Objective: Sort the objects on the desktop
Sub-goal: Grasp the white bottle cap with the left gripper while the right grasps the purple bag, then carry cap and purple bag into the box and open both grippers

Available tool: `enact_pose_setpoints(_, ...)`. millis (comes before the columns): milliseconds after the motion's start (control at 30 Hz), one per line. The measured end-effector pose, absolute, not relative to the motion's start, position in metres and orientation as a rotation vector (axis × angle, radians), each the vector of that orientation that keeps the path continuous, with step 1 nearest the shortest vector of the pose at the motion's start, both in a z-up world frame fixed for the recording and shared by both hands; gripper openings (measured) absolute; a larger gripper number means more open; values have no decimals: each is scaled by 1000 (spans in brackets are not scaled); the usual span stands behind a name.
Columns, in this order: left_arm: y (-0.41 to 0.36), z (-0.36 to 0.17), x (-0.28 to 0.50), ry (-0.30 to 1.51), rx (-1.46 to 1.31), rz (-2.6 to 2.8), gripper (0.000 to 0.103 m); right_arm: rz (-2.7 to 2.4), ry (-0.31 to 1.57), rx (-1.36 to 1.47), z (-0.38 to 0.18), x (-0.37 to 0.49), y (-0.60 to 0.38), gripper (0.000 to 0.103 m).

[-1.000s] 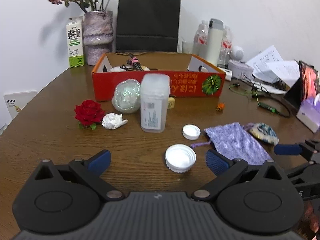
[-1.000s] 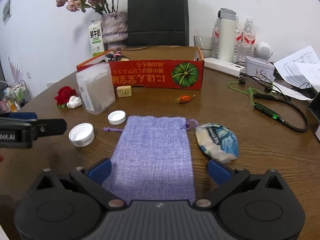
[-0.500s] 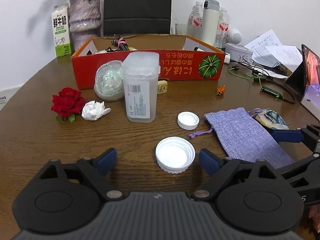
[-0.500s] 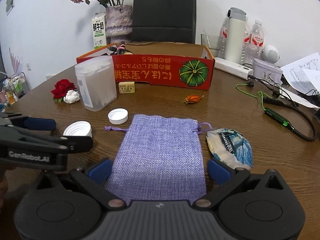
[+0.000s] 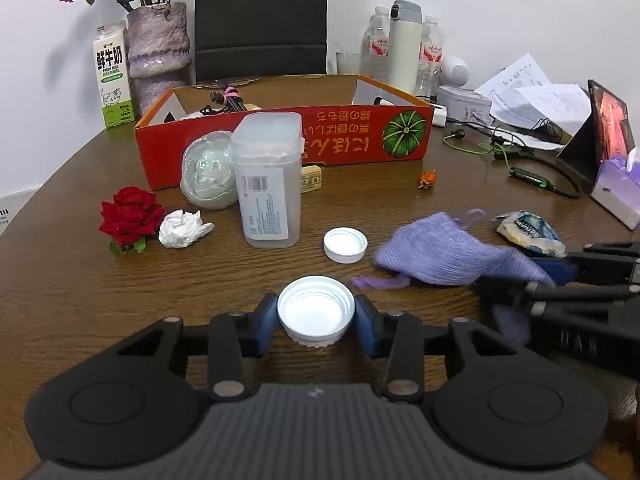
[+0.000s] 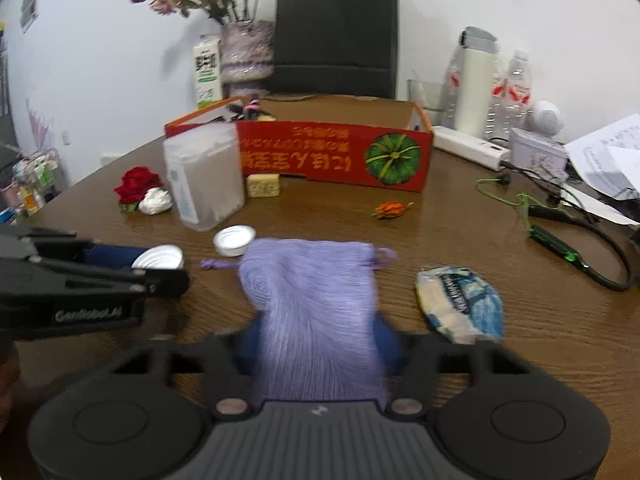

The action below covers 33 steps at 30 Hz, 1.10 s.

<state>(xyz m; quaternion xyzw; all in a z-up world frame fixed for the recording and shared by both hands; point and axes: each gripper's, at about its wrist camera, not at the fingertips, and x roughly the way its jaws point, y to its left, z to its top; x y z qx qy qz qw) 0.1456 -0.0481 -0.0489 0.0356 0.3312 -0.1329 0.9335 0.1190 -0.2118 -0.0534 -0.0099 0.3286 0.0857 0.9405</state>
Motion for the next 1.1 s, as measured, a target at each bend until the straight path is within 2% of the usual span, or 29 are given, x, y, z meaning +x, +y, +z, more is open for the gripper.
enact_pose_setpoints(267, -39, -38, 131, 631, 46, -286, 41, 178, 643, 62, -48, 108, -221, 7)
enact_pose_setpoints(700, -32, 29, 128, 457, -44, -319, 41, 168, 444, 33, 9, 101, -212, 7)
enact_pose_setpoints(900, -31, 78, 161, 337, -120, -300, 41, 164, 348, 54, 52, 140, -206, 7)
enact_pose_setpoints(1100, -30, 96, 214, 295, -165, -277, 41, 146, 313, 78, 68, 204, -194, 7)
